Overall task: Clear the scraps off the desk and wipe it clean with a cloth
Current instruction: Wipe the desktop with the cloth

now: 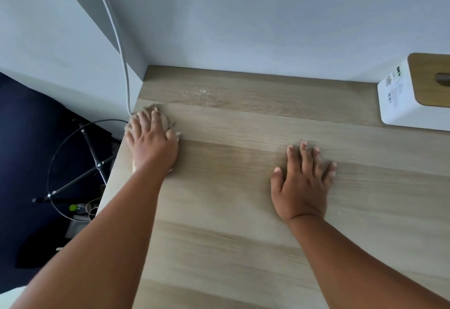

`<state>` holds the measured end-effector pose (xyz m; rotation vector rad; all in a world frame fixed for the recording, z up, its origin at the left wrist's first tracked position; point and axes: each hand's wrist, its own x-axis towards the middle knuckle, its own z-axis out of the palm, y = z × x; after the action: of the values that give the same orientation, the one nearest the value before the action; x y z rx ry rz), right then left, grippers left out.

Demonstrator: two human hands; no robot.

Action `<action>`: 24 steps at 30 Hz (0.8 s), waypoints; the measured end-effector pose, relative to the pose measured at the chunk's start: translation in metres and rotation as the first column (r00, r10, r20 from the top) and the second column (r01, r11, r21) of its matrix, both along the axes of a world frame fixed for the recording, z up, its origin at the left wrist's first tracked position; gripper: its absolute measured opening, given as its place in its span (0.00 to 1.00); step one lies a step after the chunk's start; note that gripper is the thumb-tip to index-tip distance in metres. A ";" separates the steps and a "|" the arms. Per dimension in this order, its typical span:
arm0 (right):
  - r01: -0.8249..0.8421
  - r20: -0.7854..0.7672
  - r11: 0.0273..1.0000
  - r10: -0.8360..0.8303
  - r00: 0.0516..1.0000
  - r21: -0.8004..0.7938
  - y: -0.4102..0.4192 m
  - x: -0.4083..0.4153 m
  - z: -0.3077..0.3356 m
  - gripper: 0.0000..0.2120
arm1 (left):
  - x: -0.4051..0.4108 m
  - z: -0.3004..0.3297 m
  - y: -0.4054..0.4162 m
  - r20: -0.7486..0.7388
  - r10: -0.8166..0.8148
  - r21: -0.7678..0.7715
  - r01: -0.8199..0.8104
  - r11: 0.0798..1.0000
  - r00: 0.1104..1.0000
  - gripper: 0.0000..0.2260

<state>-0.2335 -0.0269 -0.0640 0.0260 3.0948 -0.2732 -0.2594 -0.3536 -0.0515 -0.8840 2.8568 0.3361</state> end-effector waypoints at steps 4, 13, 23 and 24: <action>0.002 -0.017 1.000 -0.002 1.000 0.001 0.000 0.000 0.000 0.33 | -0.003 0.005 0.039 -0.008 -0.256 0.013 0.256 0.967 0.967 0.35; 0.003 0.033 1.000 -0.003 0.999 0.006 0.000 -0.001 0.003 0.34 | 0.115 0.010 0.038 -0.046 -0.424 -0.052 0.422 0.905 0.904 0.35; 0.005 0.008 1.000 -0.005 1.000 0.003 0.000 0.000 0.000 0.34 | 0.070 0.006 -0.019 -0.169 -0.100 -0.024 0.097 0.995 0.981 0.33; 0.005 0.003 1.000 -0.005 1.000 0.000 0.000 0.000 0.000 0.34 | 0.057 0.004 -0.018 -0.159 -0.083 -0.014 0.082 0.997 0.984 0.34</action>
<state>-0.2336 -0.0272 -0.0638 0.0347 3.0925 -0.2725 -0.2021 -0.3712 -0.0472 -0.7697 3.0323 0.4036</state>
